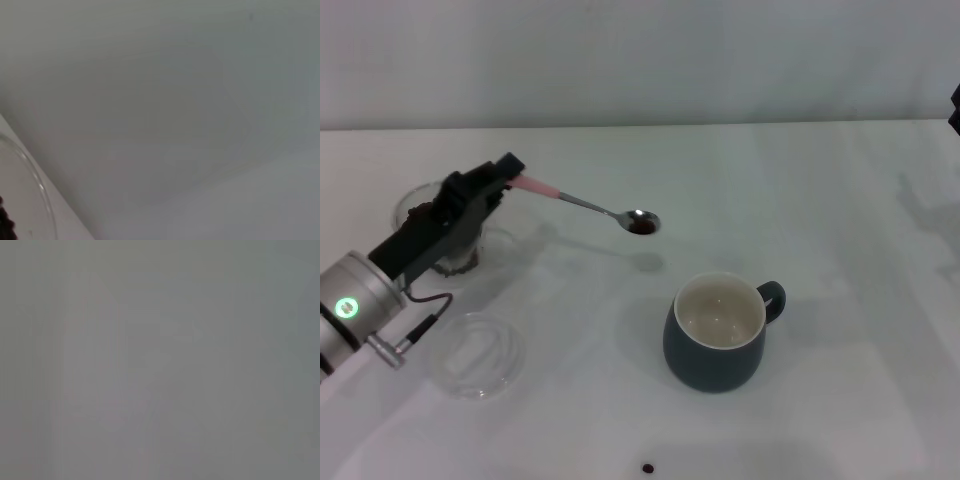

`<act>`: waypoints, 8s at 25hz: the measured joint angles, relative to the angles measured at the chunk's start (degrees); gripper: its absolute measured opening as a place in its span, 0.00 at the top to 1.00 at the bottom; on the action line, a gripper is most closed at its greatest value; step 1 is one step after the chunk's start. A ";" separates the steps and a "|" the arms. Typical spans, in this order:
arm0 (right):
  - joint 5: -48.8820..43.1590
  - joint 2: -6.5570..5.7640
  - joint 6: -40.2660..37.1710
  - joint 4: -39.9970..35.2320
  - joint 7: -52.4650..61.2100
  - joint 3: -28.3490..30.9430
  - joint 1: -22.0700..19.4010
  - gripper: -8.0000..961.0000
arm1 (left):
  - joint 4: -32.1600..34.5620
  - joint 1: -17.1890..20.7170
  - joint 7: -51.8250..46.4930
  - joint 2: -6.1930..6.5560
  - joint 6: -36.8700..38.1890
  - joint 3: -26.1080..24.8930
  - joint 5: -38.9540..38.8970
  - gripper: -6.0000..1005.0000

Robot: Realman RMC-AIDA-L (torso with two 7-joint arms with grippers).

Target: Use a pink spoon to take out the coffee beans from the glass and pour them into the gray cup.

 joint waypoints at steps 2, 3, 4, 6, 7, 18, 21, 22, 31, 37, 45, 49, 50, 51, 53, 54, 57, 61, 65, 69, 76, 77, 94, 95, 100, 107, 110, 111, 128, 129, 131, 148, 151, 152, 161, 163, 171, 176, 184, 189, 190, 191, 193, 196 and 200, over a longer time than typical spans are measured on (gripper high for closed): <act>0.00 0.00 0.01 0.05 0.00 -0.14 0.04 0.09 | -0.01 -0.56 0.14 -0.04 -0.05 1.50 0.16 0.86; 0.00 0.01 0.01 0.08 0.00 -0.19 0.05 0.09 | 0.05 -0.85 0.28 -0.06 -0.06 2.61 0.17 0.86; 0.00 0.01 0.01 0.13 0.00 -0.24 0.08 0.09 | 0.19 -1.03 0.39 -0.07 -0.04 3.40 0.18 0.86; 0.00 0.00 0.01 0.27 0.00 -0.31 0.12 0.09 | 0.65 -1.30 0.76 -0.07 0.21 4.75 0.20 0.86; -0.04 0.01 0.01 0.37 0.00 -0.35 0.12 0.09 | 0.89 -1.52 1.36 -0.07 0.50 5.61 0.24 0.86; -0.15 0.00 0.01 1.18 0.00 -0.47 0.02 0.09 | 3.83 -1.76 5.72 -0.03 2.08 9.32 0.89 0.86; -0.10 0.00 -0.01 1.44 0.00 -0.47 0.00 0.09 | 4.63 -2.27 8.09 -0.02 2.10 10.93 0.90 0.86; -0.08 0.00 -0.04 1.55 0.00 -0.45 -0.03 0.09 | 4.64 -2.41 8.42 -0.02 2.10 11.11 0.88 0.86; -0.01 0.00 0.03 1.68 0.04 -0.10 -0.21 0.09 | 5.31 -5.15 14.17 -0.15 2.21 15.00 0.94 0.86; 0.00 0.00 0.09 2.18 0.05 0.06 -0.39 0.09 | 7.14 -6.16 18.89 -0.42 2.23 18.95 0.62 0.86; 0.00 0.00 0.09 2.37 0.02 0.06 -0.47 0.09 | 7.60 -7.18 25.63 -0.47 2.19 19.51 0.66 0.86; 0.00 0.00 0.09 2.37 0.06 0.06 -0.46 0.09 | 7.68 -6.96 26.13 -0.47 2.15 19.22 -0.17 0.86; 0.00 0.00 0.09 2.37 0.08 0.07 -0.46 0.09 | 7.69 -6.78 26.03 -0.46 2.18 19.16 -0.76 0.86; 0.00 0.00 0.09 2.37 0.08 0.09 -0.46 0.09 | 7.69 -6.43 25.90 -0.41 2.19 19.09 -1.78 0.86; 0.00 0.00 0.07 2.37 0.13 0.14 -0.46 0.09 | 7.70 -5.23 25.83 -0.26 2.60 19.06 -4.36 0.86; 0.00 0.00 0.07 2.37 0.13 0.14 -0.46 0.09 | 7.70 -4.49 25.81 -0.18 3.10 19.02 -5.73 0.86; -0.01 0.00 -0.05 2.37 0.23 0.15 -0.46 0.09 | 7.70 -2.32 24.49 -0.05 4.66 18.98 -9.78 0.86; 0.00 0.00 -0.33 2.37 0.28 0.15 -0.45 0.09 | 7.69 1.28 19.42 0.01 6.16 18.97 -14.63 0.86; 0.00 0.00 -0.42 2.44 0.29 0.15 -0.44 0.09 | 7.59 7.07 18.37 0.25 10.02 18.98 -20.89 0.86; 0.00 0.00 -0.46 2.36 0.26 0.14 -0.54 0.09 | 7.23 16.68 16.00 0.34 13.56 18.97 -30.43 0.86; 0.00 -0.03 -0.48 1.49 0.03 0.00 -0.89 0.09 | 5.90 27.86 15.33 0.29 14.07 18.97 -39.59 0.86; 0.00 -0.04 -0.49 1.36 0.03 -0.01 -0.96 0.09 | 5.18 28.38 15.37 0.39 13.98 18.98 -39.86 0.86; 0.03 -0.17 -0.57 0.03 0.00 0.07 -1.14 0.09 | 0.41 24.79 13.66 1.81 4.65 19.54 -31.73 0.80; 0.05 -0.17 -0.54 -0.08 0.00 0.10 -1.09 0.09 | 0.39 24.62 13.66 1.84 4.38 19.55 -31.26 0.80; 0.07 -0.15 -0.34 -0.27 0.06 0.15 -0.76 0.09 | 0.31 22.46 13.63 2.09 3.22 19.59 -28.30 0.78; 0.09 -0.10 -0.65 -0.09 0.31 0.15 -0.80 0.09 | 0.22 21.04 13.01 2.48 -0.35 19.60 -26.03 0.76; 0.09 -0.09 -0.65 0.02 0.42 0.15 -0.84 0.09 | 0.23 20.86 12.98 2.65 -0.81 19.59 -25.79 0.75; 0.09 -0.09 -0.65 0.07 0.43 0.14 -0.84 0.09 | 0.28 20.81 12.97 2.68 -0.83 19.59 -25.68 0.74; 0.09 0.01 -0.71 0.39 0.45 0.14 -0.82 0.09 | 0.59 18.83 11.55 2.86 -2.39 19.13 -22.96 0.58; 0.09 0.01 -0.71 0.41 0.45 0.14 -0.82 0.09 | 0.51 18.98 11.37 2.95 -2.42 19.04 -23.24 0.57; 0.08 0.01 -0.72 0.50 0.45 0.15 -0.82 0.09 | 0.48 19.40 11.10 3.23 -2.44 18.96 -23.65 0.54; 1.43 0.00 -0.74 1.82 0.44 0.15 -1.09 0.09 | 11.77 28.79 25.38 6.33 -1.58 17.63 -38.48 0.14; 1.45 0.00 -0.62 2.28 0.44 0.14 -1.09 0.09 | 11.88 28.42 36.34 6.23 -1.57 14.59 -39.93 0.11; 1.46 0.00 -0.61 2.55 0.45 0.15 -1.10 0.09 | 11.88 28.30 38.25 6.19 -1.60 13.97 -39.92 0.11; 1.50 0.00 -0.09 5.75 0.41 0.15 -1.25 0.09 | 11.34 22.84 67.11 3.61 -8.93 8.47 -40.26 0.11; 1.50 0.00 -0.04 6.29 0.40 0.14 -1.25 0.09 | 11.35 21.56 70.47 2.70 -11.43 6.81 -40.27 0.11; 1.49 0.02 0.65 7.79 0.03 0.14 -1.18 0.09 | 11.63 19.20 73.80 1.40 -13.97 4.58 -40.40 0.11; 1.49 0.07 1.38 8.76 0.03 0.14 -1.17 0.09 | 10.91 17.18 77.71 0.25 -13.53 0.79 -40.22 0.11; 1.49 0.09 4.13 10.24 0.38 0.15 -0.98 0.09 | 10.07 15.96 77.98 0.28 -13.70 0.81 -40.16 0.11; 1.49 0.10 4.24 10.93 0.40 0.14 -1.09 0.09 | 8.91 15.83 78.02 0.11 -13.29 0.67 -40.48 0.11; 1.49 0.09 4.24 11.08 0.42 0.15 -1.14 0.09 | 8.91 15.83 78.02 0.11 -13.29 0.67 -40.48 0.11; 1.49 0.09 4.16 11.23 0.43 0.22 -1.18 0.09 | 8.58 15.81 78.02 0.11 -13.28 0.61 -40.48 0.11; 1.52 0.10 3.96 11.43 0.44 0.67 -1.27 0.09 | 7.90 15.78 77.99 0.11 -13.27 0.52 -40.50 0.11; 1.56 0.09 3.86 11.69 0.50 1.29 -1.32 0.09 | 7.53 15.76 77.96 0.05 -13.23 0.45 -40.56 0.11; 1.58 0.09 3.86 11.97 0.53 1.51 -1.22 0.09 | 6.90 15.66 78.44 -0.07 -12.62 0.44 -41.60 0.11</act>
